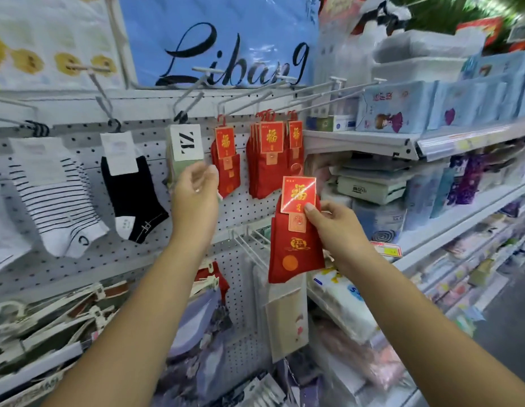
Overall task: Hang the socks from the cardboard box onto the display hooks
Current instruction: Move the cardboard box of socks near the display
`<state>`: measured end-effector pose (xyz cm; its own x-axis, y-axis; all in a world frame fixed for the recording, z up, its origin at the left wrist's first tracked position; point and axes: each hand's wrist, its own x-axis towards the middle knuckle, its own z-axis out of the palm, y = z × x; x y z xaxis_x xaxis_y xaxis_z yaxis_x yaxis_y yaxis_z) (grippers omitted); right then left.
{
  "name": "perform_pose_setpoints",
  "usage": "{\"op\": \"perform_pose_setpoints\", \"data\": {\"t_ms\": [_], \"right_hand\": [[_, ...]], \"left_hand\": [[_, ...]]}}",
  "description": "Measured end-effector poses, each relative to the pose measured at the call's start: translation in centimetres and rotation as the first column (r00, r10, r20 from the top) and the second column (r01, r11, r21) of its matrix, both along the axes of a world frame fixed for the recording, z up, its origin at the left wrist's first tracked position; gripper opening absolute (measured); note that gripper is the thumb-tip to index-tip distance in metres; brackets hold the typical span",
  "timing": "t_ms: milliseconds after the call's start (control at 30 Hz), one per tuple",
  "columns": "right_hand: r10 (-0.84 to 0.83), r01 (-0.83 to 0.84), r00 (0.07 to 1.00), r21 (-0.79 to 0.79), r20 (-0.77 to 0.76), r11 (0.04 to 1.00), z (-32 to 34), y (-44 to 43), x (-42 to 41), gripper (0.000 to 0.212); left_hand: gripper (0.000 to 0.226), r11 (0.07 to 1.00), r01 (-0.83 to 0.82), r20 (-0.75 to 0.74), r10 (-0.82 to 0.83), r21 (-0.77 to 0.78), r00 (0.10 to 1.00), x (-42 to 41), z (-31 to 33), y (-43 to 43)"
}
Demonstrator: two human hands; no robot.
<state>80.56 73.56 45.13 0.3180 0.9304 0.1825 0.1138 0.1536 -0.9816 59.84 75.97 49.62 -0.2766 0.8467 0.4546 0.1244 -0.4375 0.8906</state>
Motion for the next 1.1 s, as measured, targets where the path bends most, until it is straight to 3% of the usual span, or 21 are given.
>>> {"op": "perform_pose_setpoints", "data": {"t_ms": [233,433,700,900,1000,1100], "right_hand": [[-0.035,0.035,0.999,0.023,0.036,0.999,0.7,7.5,3.7,0.026],[-0.058,0.062,0.994,0.039,-0.096,0.997,2.1,13.3,7.9,0.019],[-0.019,0.024,0.999,0.147,-0.033,0.989,3.3,19.1,10.0,0.018],[-0.007,0.017,0.998,0.169,-0.057,0.986,5.1,23.9,10.0,0.014],[0.053,-0.045,0.998,0.162,-0.043,0.986,5.8,25.1,10.0,0.014],[0.114,-0.104,0.993,0.197,-0.041,0.975,5.7,25.4,10.1,0.014]], "left_hand": [[0.042,0.995,0.012,-0.095,-0.002,0.103,0.995,4.6,3.1,7.8],[0.081,0.981,0.003,-0.207,0.038,0.194,0.978,8.6,5.1,13.6],[0.075,0.899,-0.226,-0.133,0.293,0.374,0.947,11.2,4.4,16.8],[0.085,0.887,-0.309,-0.125,0.369,0.344,0.921,11.8,4.0,17.0],[0.097,0.895,-0.399,-0.096,0.423,0.199,0.901,12.9,3.3,16.7],[0.079,0.901,-0.425,-0.121,0.433,0.085,0.893,15.1,2.3,16.5]]}}
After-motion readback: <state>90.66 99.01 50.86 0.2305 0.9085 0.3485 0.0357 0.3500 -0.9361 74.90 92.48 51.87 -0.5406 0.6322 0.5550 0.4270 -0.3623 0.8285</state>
